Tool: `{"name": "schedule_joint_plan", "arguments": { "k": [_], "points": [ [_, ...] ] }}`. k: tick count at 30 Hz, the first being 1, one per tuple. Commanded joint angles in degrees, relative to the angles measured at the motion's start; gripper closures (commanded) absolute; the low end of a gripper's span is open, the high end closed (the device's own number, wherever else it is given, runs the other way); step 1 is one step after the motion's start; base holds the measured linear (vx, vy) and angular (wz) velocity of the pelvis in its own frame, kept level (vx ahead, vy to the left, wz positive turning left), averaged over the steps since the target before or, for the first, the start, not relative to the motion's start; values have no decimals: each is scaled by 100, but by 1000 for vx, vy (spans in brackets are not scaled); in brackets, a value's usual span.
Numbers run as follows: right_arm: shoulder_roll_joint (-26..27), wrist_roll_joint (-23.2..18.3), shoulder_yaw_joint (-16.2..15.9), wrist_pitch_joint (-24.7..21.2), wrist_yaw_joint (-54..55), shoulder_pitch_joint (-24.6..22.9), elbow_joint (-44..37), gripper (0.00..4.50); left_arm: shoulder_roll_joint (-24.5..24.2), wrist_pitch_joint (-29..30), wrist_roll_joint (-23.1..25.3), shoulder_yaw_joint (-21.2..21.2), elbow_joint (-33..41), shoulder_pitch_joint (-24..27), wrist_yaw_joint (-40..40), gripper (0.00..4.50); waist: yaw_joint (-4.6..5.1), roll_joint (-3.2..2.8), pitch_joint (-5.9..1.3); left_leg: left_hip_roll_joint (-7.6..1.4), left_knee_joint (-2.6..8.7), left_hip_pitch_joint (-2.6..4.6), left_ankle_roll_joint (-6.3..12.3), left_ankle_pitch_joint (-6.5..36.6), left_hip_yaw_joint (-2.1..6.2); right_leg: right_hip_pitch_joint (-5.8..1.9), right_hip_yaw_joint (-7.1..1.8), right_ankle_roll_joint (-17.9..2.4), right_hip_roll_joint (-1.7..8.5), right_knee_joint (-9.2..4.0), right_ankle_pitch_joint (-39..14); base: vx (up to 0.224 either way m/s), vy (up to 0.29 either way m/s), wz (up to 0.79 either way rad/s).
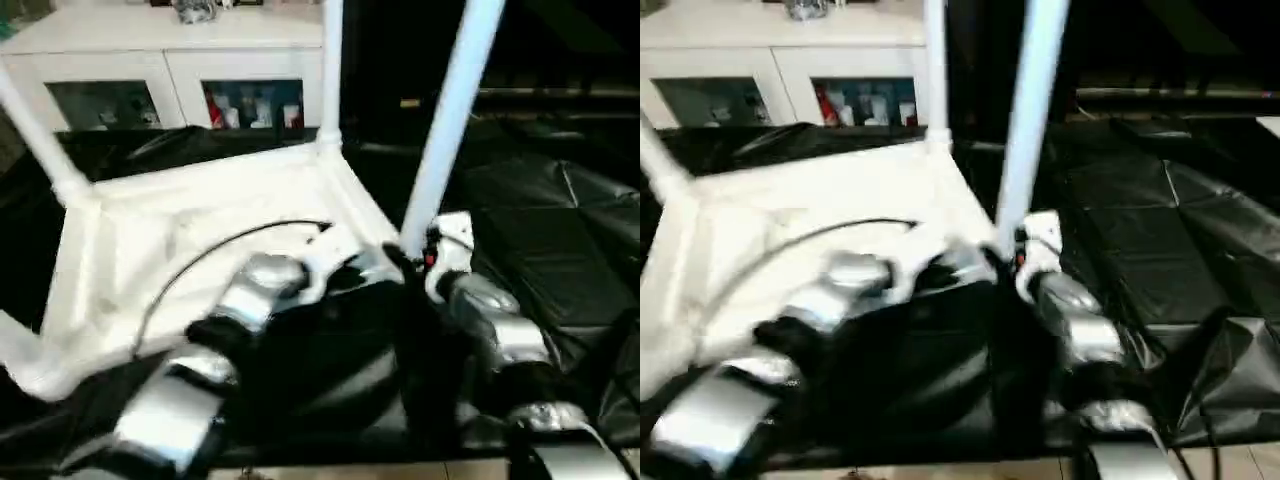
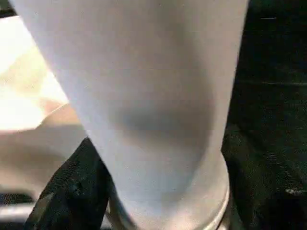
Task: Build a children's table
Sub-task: Rotate leg to tighten
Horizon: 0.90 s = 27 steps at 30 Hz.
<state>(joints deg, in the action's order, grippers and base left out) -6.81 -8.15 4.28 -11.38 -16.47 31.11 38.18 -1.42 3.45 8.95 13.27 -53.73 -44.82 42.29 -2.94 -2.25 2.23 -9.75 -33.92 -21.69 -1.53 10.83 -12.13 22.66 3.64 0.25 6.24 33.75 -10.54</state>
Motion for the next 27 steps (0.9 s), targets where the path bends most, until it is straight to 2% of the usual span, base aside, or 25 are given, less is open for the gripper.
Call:
{"name": "schedule_joint_plan", "arguments": {
  "k": [1,4,5,6,7,9,13,15,18,20,22,24,27],
  "points": [
    [304,103,-197,-86,182,-13,331,152,415,-40,-121,-32,-134,83,-455,450,31,85,-282,-332,495,138,-32,1820,217,-143,-218,-1059,305,-520,-2122,0,0,0],
    [341,397,-452,114,71,17,330,152,534,-252,-6,159,-117,150,-258,450,30,108,-293,-317,481,99,116,1629,205,-175,-220,-1032,307,-508,-1885,0,0,0],
    [325,428,-496,173,-5,8,304,152,510,-281,7,172,-110,163,-230,450,23,89,-297,-316,476,94,173,1570,206,-182,-219,-1037,312,-503,-1848,0,0,0],
    [330,431,-490,222,-18,8,299,120,495,-289,18,165,-118,165,-244,450,33,105,-304,-314,469,80,223,1519,202,-188,-215,-1039,308,-498,-1794,0,0,0],
    [329,395,-465,237,-59,3,270,102,472,-313,23,164,-122,166,-232,450,31,96,-304,-319,472,83,241,1503,206,-189,-217,-1048,312,-496,-1781,0,0,0],
    [282,160,-294,395,-306,-23,61,96,292,-494,57,163,-144,173,-138,450,37,103,-313,-320,466,76,339,1494,204,-201,-213,-1069,312,-493,-1729,0,0,0],
    [41,102,-335,530,-614,-55,-139,55,110,-622,8,132,-123,205,39,450,40,105,-322,-329,458,73,415,1382,196,-206,-206,-1169,304,-467,-1513,0,0,0],
    [-177,128,-378,494,-1016,-111,-355,37,-44,-769,-7,119,-93,250,272,450,26,115,-336,-320,427,56,491,1258,184,-217,-204,-1195,305,-455,-1379,0,0,0],
    [-753,-99,-674,45,-2357,-388,-1009,24,-359,-972,-108,105,12,349,883,450,4,121,-317,-332,408,25,673,1190,173,-223,-203,-1204,307,-438,-1335,0,0,0],
    [-1064,-219,-861,-93,-3013,-577,-1339,24,-510,-1066,-156,116,55,390,1208,450,-36,113,-315,-337,406,21,697,1142,174,-243,-188,-1168,292,-435,-1420,0,0,0],
    [-1319,-281,-996,-143,-3458,-708,-1563,24,-645,-1099,-251,101,114,423,1566,450,-45,106,-315,-358,412,35,649,1179,172,-221,-186,-1179,292,-439,-1511,0,0,0],
    [-1471,-278,-1067,-95,-3681,-763,-1645,24,-754,-1027,-436,66,249,476,2054,450,-41,104,-313,-369,424,23,578,1200,174,-211,-189,-1227,298,-425,-1581,0,0,0],
    [-1573,-303,-1100,-208,-3886,-771,-1707,24,-853,-968,-525,70,344,498,2383,450,-41,93,-322,-379,424,51,530,1213,171,-189,-197,-1321,293,-412,-1458,0,0,0]
  ]
}}
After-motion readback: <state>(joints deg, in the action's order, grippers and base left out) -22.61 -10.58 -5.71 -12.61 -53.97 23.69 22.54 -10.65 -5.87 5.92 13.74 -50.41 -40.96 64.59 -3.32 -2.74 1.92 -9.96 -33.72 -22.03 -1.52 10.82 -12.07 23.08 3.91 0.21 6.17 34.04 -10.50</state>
